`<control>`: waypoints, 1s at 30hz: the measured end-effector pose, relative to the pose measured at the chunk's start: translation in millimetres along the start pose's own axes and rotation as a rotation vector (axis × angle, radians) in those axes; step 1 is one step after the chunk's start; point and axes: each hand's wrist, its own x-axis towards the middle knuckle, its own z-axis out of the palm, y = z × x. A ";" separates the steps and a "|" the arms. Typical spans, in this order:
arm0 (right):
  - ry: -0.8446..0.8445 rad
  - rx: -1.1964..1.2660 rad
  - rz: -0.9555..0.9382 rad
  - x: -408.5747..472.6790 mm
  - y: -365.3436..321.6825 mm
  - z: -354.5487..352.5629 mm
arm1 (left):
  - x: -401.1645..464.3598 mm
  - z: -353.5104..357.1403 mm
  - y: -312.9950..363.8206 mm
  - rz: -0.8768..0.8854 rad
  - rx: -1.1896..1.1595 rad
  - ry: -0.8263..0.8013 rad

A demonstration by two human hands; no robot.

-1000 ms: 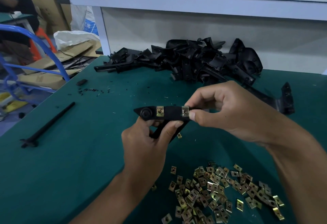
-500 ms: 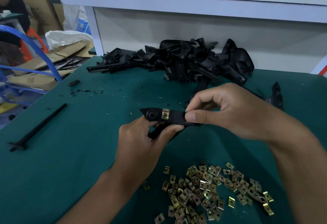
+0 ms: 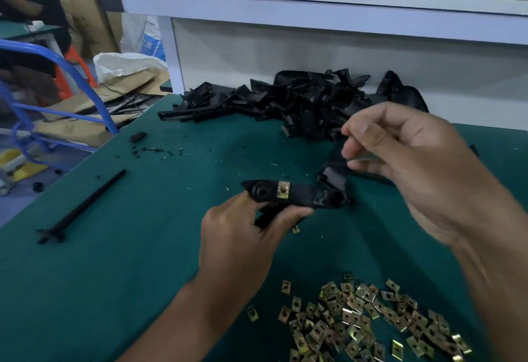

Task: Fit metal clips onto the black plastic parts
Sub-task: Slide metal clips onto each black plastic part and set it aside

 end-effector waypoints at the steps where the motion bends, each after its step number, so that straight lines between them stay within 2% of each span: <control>1: -0.033 -0.024 0.001 -0.2 0.4 -3.9 | -0.7 1.4 1.0 -0.008 -0.006 -0.010; 5: -0.245 -0.136 0.070 -4.3 4.2 -1.1 | -6.0 6.7 2.3 -0.015 -0.033 -0.008; 7: -0.280 -0.194 0.105 -4.6 5.0 -0.5 | -5.6 7.1 4.8 -0.017 -0.025 0.030; 21: -0.292 -0.444 0.045 -10.8 -10.3 -5.2 | -8.2 10.5 8.0 -0.057 -0.023 0.016; 30: -0.266 -0.509 0.017 -13.4 -15.8 -3.9 | -10.4 10.0 2.6 -0.064 0.003 0.008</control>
